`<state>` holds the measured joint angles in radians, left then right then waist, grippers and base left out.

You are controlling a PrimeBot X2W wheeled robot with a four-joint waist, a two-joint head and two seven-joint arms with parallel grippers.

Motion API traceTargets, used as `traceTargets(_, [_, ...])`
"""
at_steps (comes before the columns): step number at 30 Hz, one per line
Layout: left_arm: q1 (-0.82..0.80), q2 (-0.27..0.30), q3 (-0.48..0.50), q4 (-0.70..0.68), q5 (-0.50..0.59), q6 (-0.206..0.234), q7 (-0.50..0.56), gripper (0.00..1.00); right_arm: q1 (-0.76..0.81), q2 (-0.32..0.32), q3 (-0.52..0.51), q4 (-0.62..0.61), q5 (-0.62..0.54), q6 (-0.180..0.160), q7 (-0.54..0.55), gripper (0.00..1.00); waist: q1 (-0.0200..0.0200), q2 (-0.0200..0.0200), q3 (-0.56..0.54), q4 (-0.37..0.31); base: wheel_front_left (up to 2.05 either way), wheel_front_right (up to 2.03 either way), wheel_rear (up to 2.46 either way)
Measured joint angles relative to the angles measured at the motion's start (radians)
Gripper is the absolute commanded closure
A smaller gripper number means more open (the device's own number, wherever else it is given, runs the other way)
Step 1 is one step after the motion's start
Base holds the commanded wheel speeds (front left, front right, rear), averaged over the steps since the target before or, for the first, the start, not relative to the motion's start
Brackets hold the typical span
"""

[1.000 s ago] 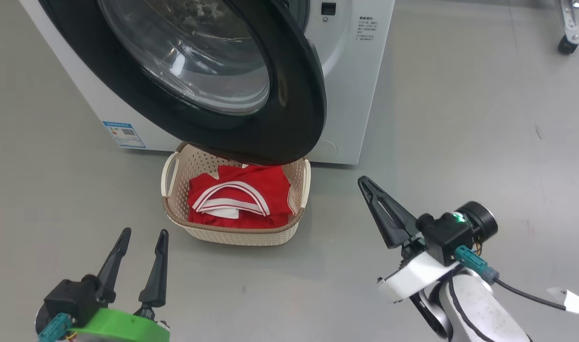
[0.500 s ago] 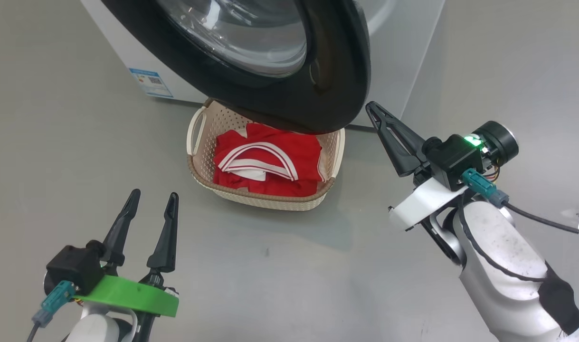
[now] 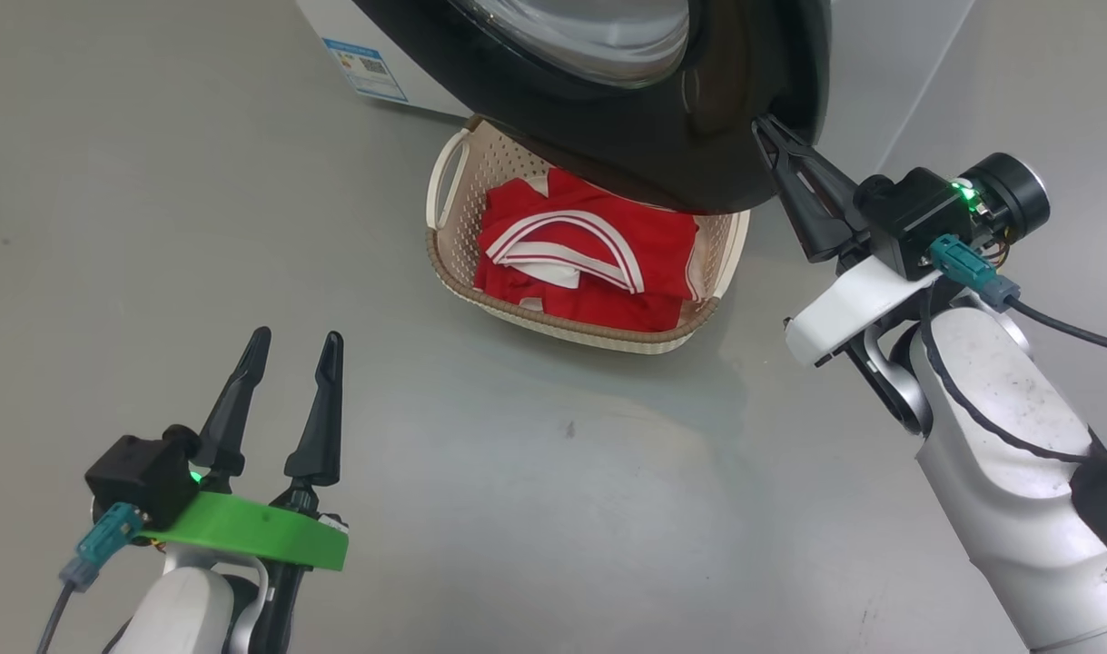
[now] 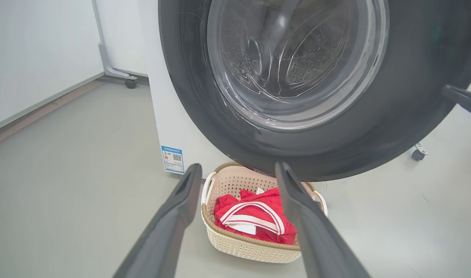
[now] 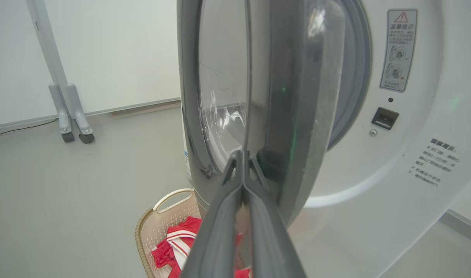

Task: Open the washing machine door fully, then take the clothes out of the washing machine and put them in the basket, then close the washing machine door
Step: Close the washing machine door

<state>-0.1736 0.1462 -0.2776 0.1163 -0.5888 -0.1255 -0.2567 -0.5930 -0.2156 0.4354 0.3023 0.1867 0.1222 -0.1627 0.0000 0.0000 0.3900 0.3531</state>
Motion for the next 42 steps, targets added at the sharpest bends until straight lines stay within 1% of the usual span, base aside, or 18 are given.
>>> traceTargets(9, [-0.018, -0.004, -0.003, 0.004, -0.001, 0.0, 0.0, 0.0, -0.056, 0.0, 0.007, 0.043, 0.016, 0.0, -0.003, 1.0, 0.0, 0.0, 0.041, 0.031, 0.0, 0.0, 0.0])
traceTargets(13, [-0.03, -0.004, -0.007, 0.004, -0.002, 0.0, 0.0, 0.0, -0.082, -0.006, 0.007, 0.056, 0.016, 0.008, -0.01, 1.0, 0.0, 0.0, 0.058, 0.036, 0.0, 0.0, 0.0])
traceTargets(27, [-0.083, -0.014, -0.028, -0.005, -0.02, 0.0, 0.0, 0.0, -0.219, -0.061, -0.022, 0.081, 0.016, 0.009, -0.007, 1.0, 0.0, 0.0, 0.134, 0.051, 0.0, 0.0, 0.0])
traceTargets(38, [-0.136, -0.034, -0.05, -0.016, -0.045, 0.0, 0.0, 0.0, -0.363, -0.111, -0.034, 0.099, 0.004, 0.009, 0.034, 1.0, 0.0, 0.0, 0.21, 0.07, 0.0, 0.0, 0.0])
traceTargets(42, [-0.152, -0.037, -0.05, -0.016, -0.054, 0.0, 0.0, 0.0, -0.398, -0.115, -0.043, 0.112, 0.003, 0.009, 0.04, 1.0, 0.0, 0.0, 0.233, 0.079, 0.0, 0.0, 0.0])
